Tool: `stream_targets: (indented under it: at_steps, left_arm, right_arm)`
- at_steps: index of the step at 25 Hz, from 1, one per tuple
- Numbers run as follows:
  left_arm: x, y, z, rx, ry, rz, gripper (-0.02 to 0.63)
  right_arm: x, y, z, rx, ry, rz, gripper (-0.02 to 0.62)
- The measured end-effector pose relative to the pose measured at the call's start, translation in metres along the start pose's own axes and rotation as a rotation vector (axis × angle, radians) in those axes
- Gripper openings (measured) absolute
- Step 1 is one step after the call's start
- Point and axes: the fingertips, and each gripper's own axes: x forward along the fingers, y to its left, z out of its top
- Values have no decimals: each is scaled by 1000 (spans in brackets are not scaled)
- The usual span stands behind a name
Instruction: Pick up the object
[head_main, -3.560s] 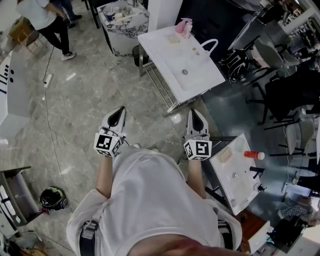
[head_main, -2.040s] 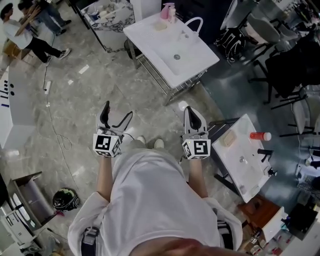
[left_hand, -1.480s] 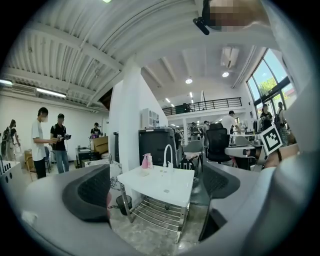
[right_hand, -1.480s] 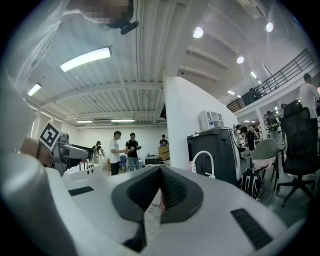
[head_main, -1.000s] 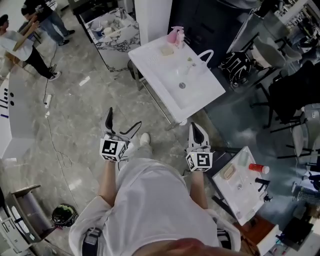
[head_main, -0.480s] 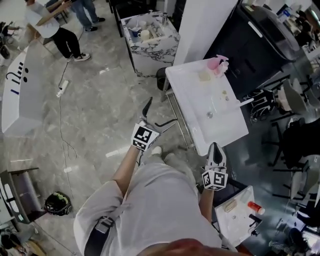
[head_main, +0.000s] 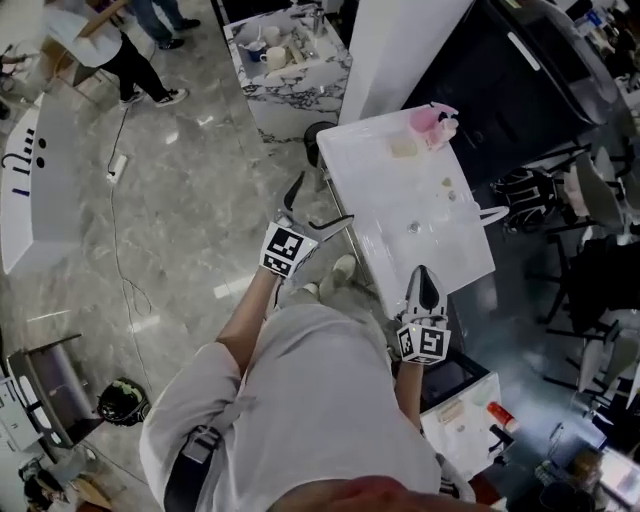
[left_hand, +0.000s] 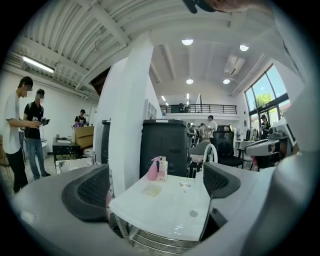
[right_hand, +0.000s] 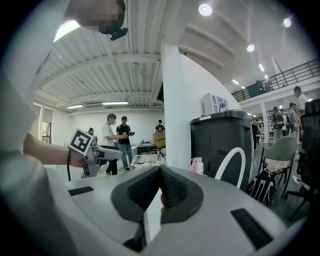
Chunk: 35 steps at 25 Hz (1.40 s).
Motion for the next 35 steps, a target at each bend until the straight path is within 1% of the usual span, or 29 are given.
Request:
stream_targets:
  at_steps: [3, 7, 10, 12, 15, 17, 19, 23, 27, 29, 35]
  left_arm:
    - [46, 11, -3, 29, 35, 3, 566]
    - [111, -3, -19, 81, 119, -38, 566]
    - [158, -11, -34, 99, 163, -71, 565]
    - [190, -13, -48, 117, 198, -98, 565]
    - [237, -13, -71, 164, 262, -152, 565]
    - [268, -11, -91, 201, 316, -191, 565]
    - [300, -2, -116, 221, 373, -220, 565]
    - [353, 14, -161, 253, 468, -288, 565]
    - [390, 17, -206, 287, 576, -373, 565]
    - [406, 17, -224, 302, 625, -403, 563]
    - [441, 1, -266, 388, 771, -497, 561]
  right_arm:
    - [31, -17, 3, 6, -17, 31, 3]
    - [46, -43, 1, -7, -18, 60, 3]
    - [54, -52, 6, 0, -28, 92, 3]
    - [60, -55, 6, 18, -30, 95, 3]
    - [61, -61, -7, 40, 24, 72, 3]
    - [63, -66, -14, 67, 53, 40, 3]
    - [68, -73, -20, 86, 81, -4, 3]
    - [73, -88, -30, 111, 140, -136, 3]
    - [77, -93, -29, 152, 172, -266, 3]
    - [81, -92, -31, 172, 196, -308, 3]
    - [88, -88, -30, 254, 210, -420, 3]
